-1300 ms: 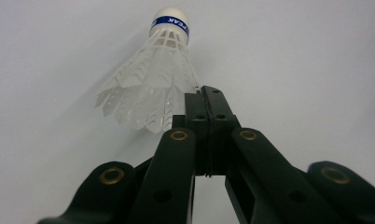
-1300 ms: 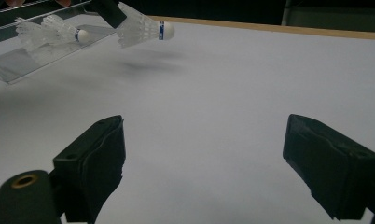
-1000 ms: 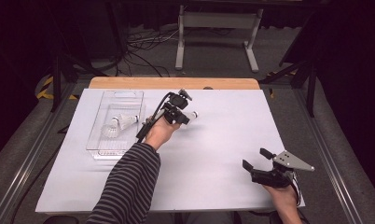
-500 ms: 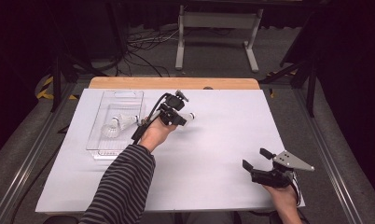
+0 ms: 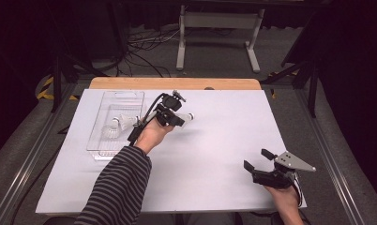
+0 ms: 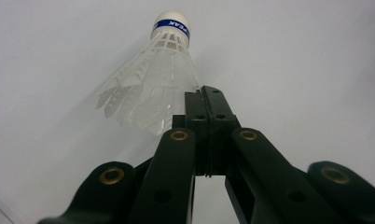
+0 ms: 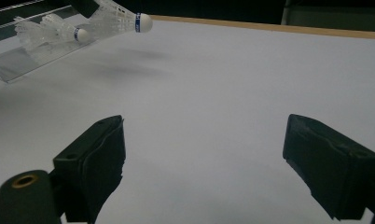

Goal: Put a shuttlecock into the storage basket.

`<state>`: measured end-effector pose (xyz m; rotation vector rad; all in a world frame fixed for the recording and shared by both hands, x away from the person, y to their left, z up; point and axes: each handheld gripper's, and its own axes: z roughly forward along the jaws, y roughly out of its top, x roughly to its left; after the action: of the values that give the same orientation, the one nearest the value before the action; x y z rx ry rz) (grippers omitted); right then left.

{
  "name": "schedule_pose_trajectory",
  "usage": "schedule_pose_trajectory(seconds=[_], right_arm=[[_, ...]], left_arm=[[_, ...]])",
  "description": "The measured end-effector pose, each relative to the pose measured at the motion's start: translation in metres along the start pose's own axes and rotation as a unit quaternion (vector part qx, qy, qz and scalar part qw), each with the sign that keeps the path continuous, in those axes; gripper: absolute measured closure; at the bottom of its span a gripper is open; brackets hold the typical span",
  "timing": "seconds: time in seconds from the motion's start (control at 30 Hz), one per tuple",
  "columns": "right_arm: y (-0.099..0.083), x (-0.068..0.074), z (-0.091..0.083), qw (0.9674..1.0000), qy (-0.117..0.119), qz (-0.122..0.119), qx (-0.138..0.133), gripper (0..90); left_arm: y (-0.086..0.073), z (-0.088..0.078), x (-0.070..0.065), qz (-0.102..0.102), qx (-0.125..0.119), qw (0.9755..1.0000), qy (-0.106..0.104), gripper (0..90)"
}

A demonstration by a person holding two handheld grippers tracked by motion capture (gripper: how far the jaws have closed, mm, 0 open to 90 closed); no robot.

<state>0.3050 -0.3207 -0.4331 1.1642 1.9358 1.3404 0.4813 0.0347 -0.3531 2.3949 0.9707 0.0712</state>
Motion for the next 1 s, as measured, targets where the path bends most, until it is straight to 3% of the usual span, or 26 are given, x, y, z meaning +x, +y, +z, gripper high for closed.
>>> schedule_pose_trajectory(seconds=[1.0], right_arm=[[0.0, 0.0, 0.0, 1.0, -0.001, -0.003, -0.001, 13.7]], left_arm=[[-0.027, -0.019, 0.004, 0.008, -0.009, 0.9999, 0.0, 90.0]])
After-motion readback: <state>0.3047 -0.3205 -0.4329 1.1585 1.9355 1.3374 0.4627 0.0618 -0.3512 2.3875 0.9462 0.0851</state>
